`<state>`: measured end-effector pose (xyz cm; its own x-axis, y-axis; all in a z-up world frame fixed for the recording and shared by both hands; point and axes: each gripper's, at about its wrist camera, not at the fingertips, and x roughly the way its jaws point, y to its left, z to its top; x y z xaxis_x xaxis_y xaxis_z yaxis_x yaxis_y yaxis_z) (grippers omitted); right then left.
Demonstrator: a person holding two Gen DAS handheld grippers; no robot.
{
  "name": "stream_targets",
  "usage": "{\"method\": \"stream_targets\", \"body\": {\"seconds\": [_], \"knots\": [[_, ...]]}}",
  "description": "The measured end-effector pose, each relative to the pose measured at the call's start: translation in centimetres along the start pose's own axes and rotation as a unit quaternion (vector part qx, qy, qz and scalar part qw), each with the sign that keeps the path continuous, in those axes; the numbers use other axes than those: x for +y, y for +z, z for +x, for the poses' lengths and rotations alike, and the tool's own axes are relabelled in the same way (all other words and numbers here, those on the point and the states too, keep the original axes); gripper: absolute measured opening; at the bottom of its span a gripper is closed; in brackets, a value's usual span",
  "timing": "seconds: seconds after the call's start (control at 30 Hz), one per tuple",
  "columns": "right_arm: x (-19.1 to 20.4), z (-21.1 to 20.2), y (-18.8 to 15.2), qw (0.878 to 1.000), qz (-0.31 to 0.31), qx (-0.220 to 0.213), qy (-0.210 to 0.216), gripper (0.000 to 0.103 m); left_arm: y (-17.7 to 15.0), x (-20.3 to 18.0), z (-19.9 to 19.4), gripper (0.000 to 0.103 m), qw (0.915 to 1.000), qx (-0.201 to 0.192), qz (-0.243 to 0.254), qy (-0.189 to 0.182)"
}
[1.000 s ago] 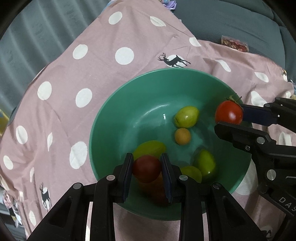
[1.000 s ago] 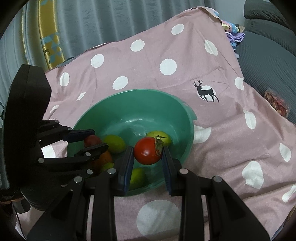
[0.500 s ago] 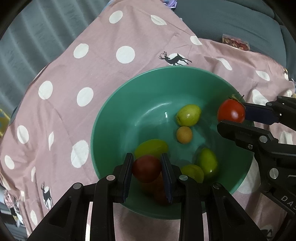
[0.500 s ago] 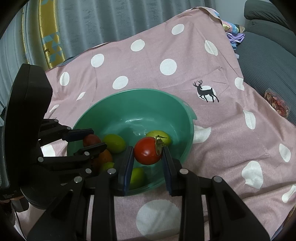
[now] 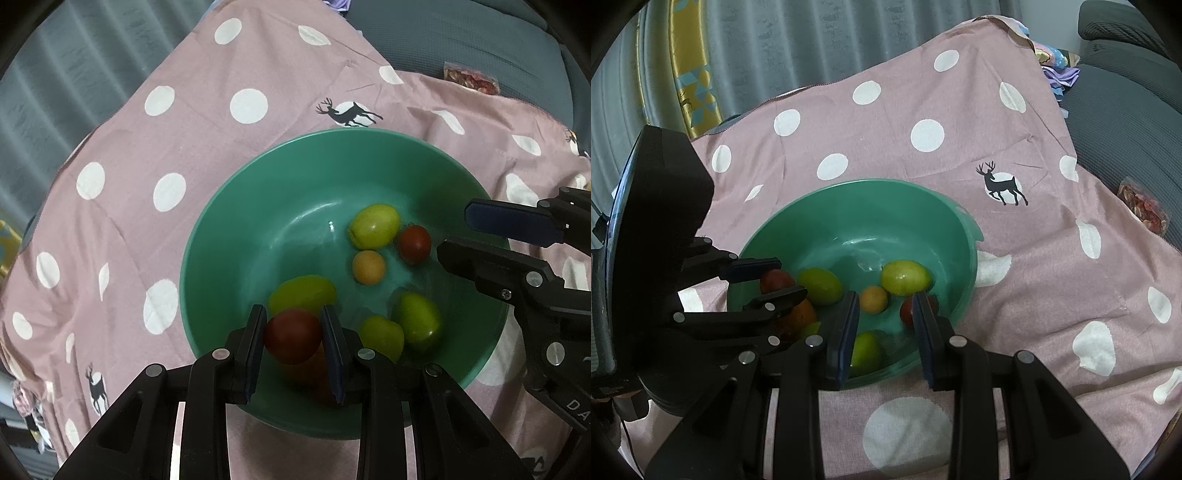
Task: Organize fruits
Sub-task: 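Lower both tomatoes into the teal bowl and open both grippers, then move both grippers back to the small yellow fruit and tomato on the sheet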
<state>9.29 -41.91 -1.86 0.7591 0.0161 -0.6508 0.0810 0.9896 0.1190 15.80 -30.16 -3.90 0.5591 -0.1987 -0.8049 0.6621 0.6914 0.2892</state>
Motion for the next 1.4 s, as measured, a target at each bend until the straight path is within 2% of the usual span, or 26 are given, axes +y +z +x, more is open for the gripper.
{"method": "stream_targets", "body": {"seconds": [0.17,0.23,0.27,0.33,0.4,0.57,0.7,0.77,0.87,0.97,1.07,1.17,1.27,1.4], "knots": [[-0.3,-0.4,0.1,1.0,0.007,-0.009,-0.006,0.033,0.0,0.0,-0.1,0.031,1.0,-0.002,0.0,0.004],[-0.4,-0.6,0.1,1.0,0.009,-0.011,-0.009,0.038,0.0,0.0,-0.2,0.034,1.0,-0.003,-0.001,0.009],[-0.5,-0.7,0.1,1.0,0.01,-0.014,-0.011,0.045,0.0,0.0,-0.3,0.042,0.9999,-0.005,-0.003,0.012],[-0.6,-1.1,0.1,0.999,0.015,-0.025,-0.013,0.053,-0.1,0.4,-0.9,0.068,0.9996,-0.016,-0.013,0.019],[-0.9,-1.7,0.2,0.999,0.025,-0.038,-0.01,0.059,-0.2,0.7,-1.6,0.083,0.9991,-0.028,-0.021,0.022],[-1.7,-2.6,0.4,0.996,0.053,-0.064,0.012,0.067,-1.4,1.2,-3.4,0.085,0.9978,-0.047,-0.039,0.023],[-2.0,-2.9,0.5,0.993,0.079,-0.078,0.047,0.076,-3.8,2.2,-5.6,0.097,0.9938,-0.073,-0.083,0.011],[-1.9,-2.9,0.5,0.991,0.082,-0.079,0.065,0.076,-5.6,2.9,-6.7,0.099,0.9902,-0.082,-0.113,-0.002],[-1.1,-2.7,0.6,0.99,0.076,-0.075,0.09,0.077,-9.4,4.2,-7.8,0.099,0.9842,-0.065,-0.163,-0.028],[0.0,-2.8,0.6,0.989,0.061,-0.071,0.117,0.078,-13.0,5.2,-8.9,0.099,0.9795,-0.044,-0.19,-0.049],[1.6,-2.8,0.6,0.985,0.04,-0.062,0.155,0.078,-17.6,6.7,-10.8,0.099,0.9764,-0.011,-0.215,-0.017],[3.8,-3.0,0.3,0.978,0.008,-0.048,0.204,0.079,-21.1,8.1,-12.8,0.099,0.9694,0.006,-0.245,0.016],[6.7,-3.4,-0.3,0.969,-0.032,-0.032,0.242,0.079,-25.3,9.7,-15.2,0.099,0.9549,0.015,-0.293,0.044],[10.8,-3.6,-1.9,0.96,-0.079,0.006,0.267,0.079,-29.3,10.9,-17.2,0.099,0.9375,0.011,-0.345,0.048]]}}
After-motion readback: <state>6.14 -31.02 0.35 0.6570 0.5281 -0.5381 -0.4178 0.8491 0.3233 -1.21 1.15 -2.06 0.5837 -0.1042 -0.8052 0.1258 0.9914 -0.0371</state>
